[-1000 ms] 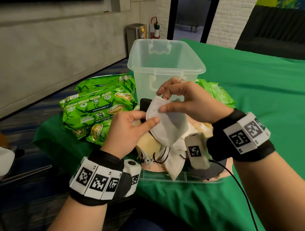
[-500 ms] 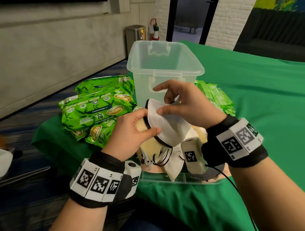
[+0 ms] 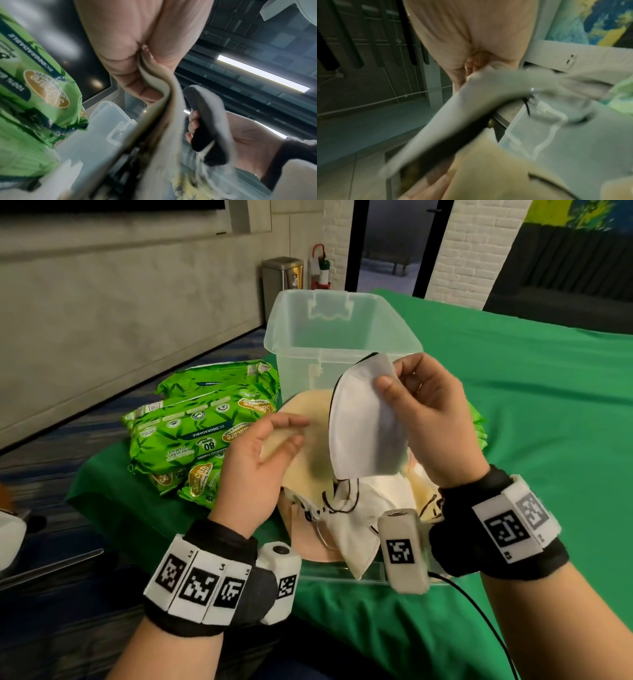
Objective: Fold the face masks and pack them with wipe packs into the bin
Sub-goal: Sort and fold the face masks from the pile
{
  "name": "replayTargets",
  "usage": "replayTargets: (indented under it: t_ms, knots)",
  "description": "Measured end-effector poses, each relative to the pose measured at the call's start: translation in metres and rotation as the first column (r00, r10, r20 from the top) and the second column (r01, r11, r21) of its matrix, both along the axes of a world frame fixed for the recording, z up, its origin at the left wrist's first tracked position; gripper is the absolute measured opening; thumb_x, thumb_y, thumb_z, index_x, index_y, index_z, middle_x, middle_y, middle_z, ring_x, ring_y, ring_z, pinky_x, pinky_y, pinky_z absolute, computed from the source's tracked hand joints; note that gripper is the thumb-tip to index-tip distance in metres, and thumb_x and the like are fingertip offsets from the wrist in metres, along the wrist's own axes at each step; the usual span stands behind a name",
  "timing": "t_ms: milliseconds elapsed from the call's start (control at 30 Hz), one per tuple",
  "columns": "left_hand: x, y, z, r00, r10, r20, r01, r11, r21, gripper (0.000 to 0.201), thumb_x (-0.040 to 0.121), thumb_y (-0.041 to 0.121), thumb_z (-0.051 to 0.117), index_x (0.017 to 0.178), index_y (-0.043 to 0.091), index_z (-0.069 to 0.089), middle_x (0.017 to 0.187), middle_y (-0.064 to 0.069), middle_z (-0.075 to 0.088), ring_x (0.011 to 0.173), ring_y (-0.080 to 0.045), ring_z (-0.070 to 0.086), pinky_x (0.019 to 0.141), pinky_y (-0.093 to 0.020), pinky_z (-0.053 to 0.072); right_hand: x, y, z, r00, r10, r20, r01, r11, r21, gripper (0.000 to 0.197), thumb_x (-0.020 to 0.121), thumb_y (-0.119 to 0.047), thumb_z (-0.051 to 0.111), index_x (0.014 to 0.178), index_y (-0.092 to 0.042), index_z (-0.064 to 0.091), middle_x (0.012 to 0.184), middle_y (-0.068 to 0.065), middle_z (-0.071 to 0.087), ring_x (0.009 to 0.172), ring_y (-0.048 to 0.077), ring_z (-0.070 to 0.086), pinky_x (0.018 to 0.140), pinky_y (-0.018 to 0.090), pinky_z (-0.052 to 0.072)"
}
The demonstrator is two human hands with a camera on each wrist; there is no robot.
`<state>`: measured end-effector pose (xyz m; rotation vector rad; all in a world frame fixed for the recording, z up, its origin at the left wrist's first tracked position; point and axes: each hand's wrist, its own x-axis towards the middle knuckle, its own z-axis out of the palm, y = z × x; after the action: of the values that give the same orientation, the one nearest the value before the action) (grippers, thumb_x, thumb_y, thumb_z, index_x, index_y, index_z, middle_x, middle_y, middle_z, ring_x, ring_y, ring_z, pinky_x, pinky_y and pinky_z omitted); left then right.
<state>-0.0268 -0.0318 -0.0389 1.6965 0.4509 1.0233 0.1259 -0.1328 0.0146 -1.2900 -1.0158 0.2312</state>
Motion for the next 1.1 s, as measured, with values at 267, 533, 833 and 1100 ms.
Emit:
replayTargets:
  t_ms: [267,533,833,1100]
  knots:
    - [0.004,-0.012,0.004,0.996,0.026,0.084,0.007,0.928,-0.373,0.056,0.077,0.064,0.058,0.107,0.019,0.067,0.110,0.006,0.069,0.107,-0.006,0.061,0.098,-0.033,0.044,-0.024,0.019,-0.022,0.998,0.056,-0.004,-0.056,0.974,-0.217,0.017,0.092,-0.021,0.053,0.080,-0.023,0.041,0.063,0.015,0.050,0.057,0.023,0.041,0.049,0.035,0.030]
    - [0.006,-0.018,0.007,0.990,-0.064,0.122,0.092,0.968,-0.232,0.025,0.089,0.000,0.053,0.102,0.017,0.064,0.086,0.012,0.073,0.084,-0.003,0.066,0.070,-0.016,0.051,-0.022,0.027,-0.024,0.997,-0.002,0.083,0.021,0.973,-0.231,0.016,0.083,-0.037,0.050,0.078,-0.027,0.038,0.069,0.015,0.062,0.062,0.033,0.054,0.055,0.050,0.042]
    - [0.005,-0.012,0.007,0.965,-0.089,0.245,0.118,0.987,-0.105,0.063,0.084,0.000,0.048,0.126,0.047,0.042,0.145,0.000,0.042,0.132,-0.018,0.043,0.107,-0.046,0.038,-0.012,0.022,-0.024,0.990,0.133,-0.054,-0.143,0.941,-0.307,0.065,0.072,-0.032,0.071,0.124,-0.015,0.037,0.120,0.008,0.056,0.106,0.015,0.058,0.091,0.033,0.050]
    - [-0.003,-0.006,0.010,0.989,-0.127,0.070,0.135,0.981,-0.141,0.035,0.076,0.003,0.055,0.081,0.031,0.076,0.092,0.013,0.073,0.100,-0.007,0.064,0.094,-0.028,0.048,-0.009,0.014,-0.021,0.883,0.434,-0.178,-0.469,0.825,-0.316,0.040,0.080,0.006,0.062,0.117,0.000,0.051,0.104,0.007,0.065,0.093,0.014,0.065,0.082,0.029,0.054]
